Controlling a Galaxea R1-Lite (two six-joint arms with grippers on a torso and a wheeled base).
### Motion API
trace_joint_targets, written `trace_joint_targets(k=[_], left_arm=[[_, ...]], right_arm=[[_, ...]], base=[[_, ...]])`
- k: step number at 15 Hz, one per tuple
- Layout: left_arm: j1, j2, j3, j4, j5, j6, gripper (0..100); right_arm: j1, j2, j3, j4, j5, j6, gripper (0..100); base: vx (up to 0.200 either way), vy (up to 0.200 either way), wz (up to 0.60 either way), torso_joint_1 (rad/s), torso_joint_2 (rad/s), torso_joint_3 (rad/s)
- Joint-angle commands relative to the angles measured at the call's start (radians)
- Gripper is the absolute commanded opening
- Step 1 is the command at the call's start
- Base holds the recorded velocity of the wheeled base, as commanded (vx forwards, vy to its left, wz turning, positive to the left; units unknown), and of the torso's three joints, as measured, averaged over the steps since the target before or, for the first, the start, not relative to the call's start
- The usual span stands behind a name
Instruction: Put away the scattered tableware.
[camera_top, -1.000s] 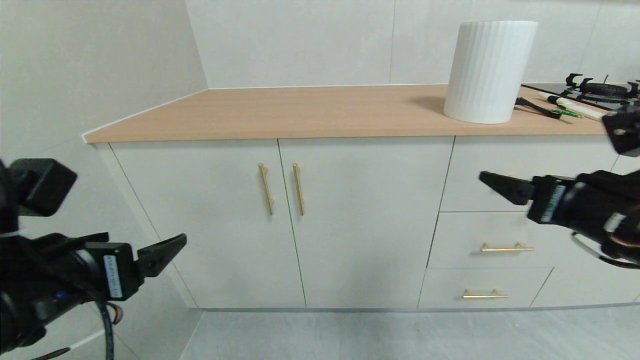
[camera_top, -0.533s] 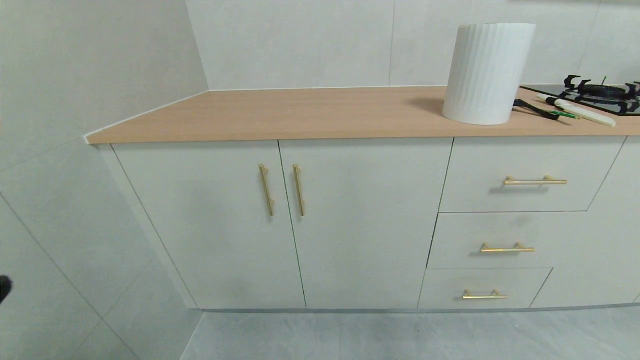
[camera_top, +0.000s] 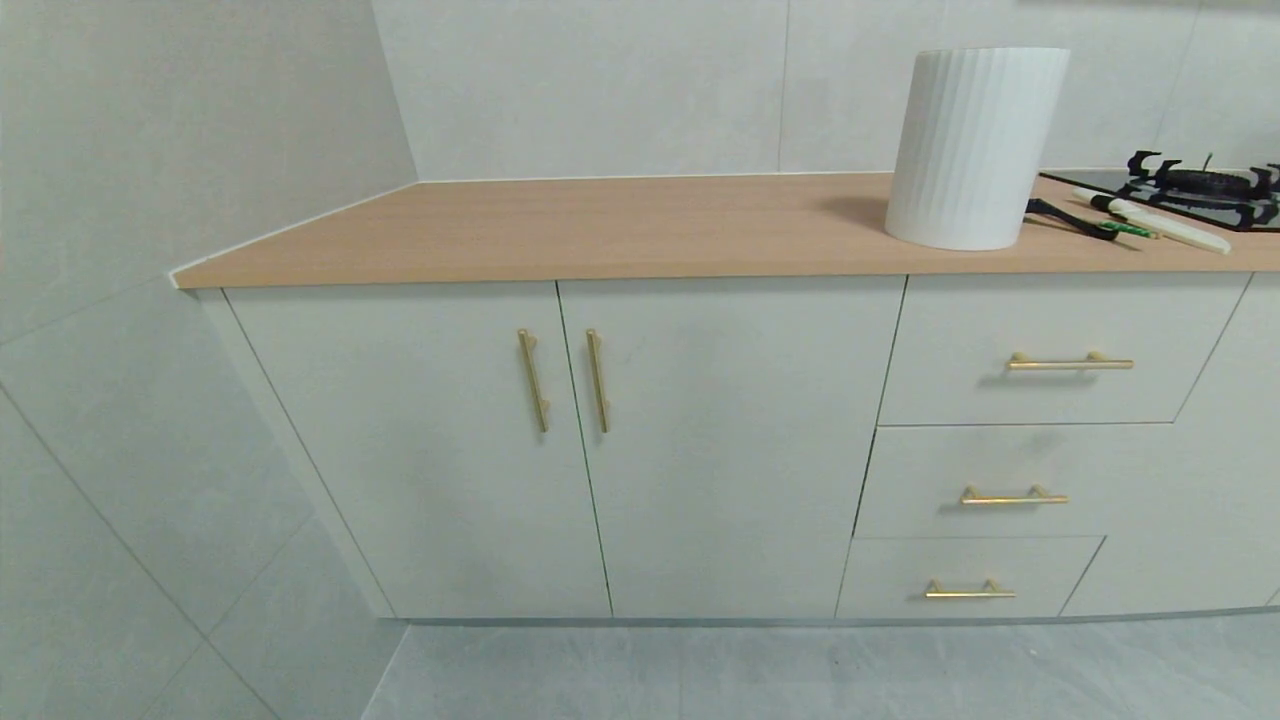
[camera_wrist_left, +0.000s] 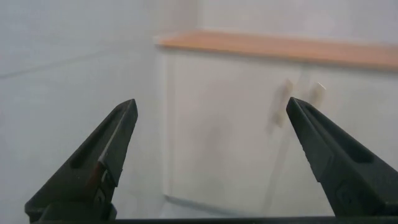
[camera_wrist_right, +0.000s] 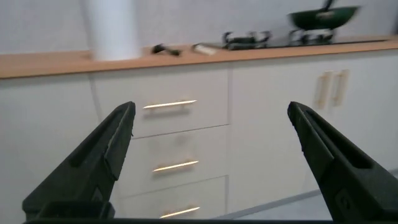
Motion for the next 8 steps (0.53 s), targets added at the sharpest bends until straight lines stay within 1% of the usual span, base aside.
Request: trace_joint_targets(k=[1,2,3,4,5,6,7,8], left_arm=[[0.038,-0.032,0.024,-0.015,0.015,0.0,100],[0.063,-0.037,0.035,-0.017,0.013,0.001,100],[0.124,-0.108,0.069,0.0,-0.037,0.035,100],[0.134,-0.131,0.11,0.011,-0.102,0.057,100],[0.134,-0.131,0.148,0.008,-0.108,0.044,100],[0.134,-0.131,0.205,0.008,-0.112,0.043,100],[0.134,-0.131,0.271,0.005,-0.119,0.049,100],[0.134,-0.131,0.326,0.003,-0.143,0.061,100]], right_arm=[[-0.05,-0.089,0.054,0.031,0.04,-0.011,100],[-0.05,-0.089,0.078,0.028,0.039,-0.007,100],[-0.05,-0.089,0.146,0.027,0.048,0.006,100],[-0.05,-0.089,0.207,0.027,0.072,0.007,100],[-0.05,-0.089,0.275,0.024,0.112,0.006,100],[-0.05,-0.089,0.327,-0.001,0.138,0.009,100],[-0.05,-0.089,0.374,-0.029,0.167,0.01,100],[-0.05,-0.089,0.39,-0.027,0.207,0.012,100]], base=[[0.0,0.0,0.0,0.0,0.0,0.0],[0.0,0.0,0.0,0.0,0.0,0.0],[0.0,0.0,0.0,0.0,0.0,0.0],[0.0,0.0,0.0,0.0,0.0,0.0],[0.0,0.0,0.0,0.0,0.0,0.0],[0.0,0.0,0.0,0.0,0.0,0.0],[0.0,0.0,0.0,0.0,0.0,0.0],[0.0,0.0,0.0,0.0,0.0,0.0]])
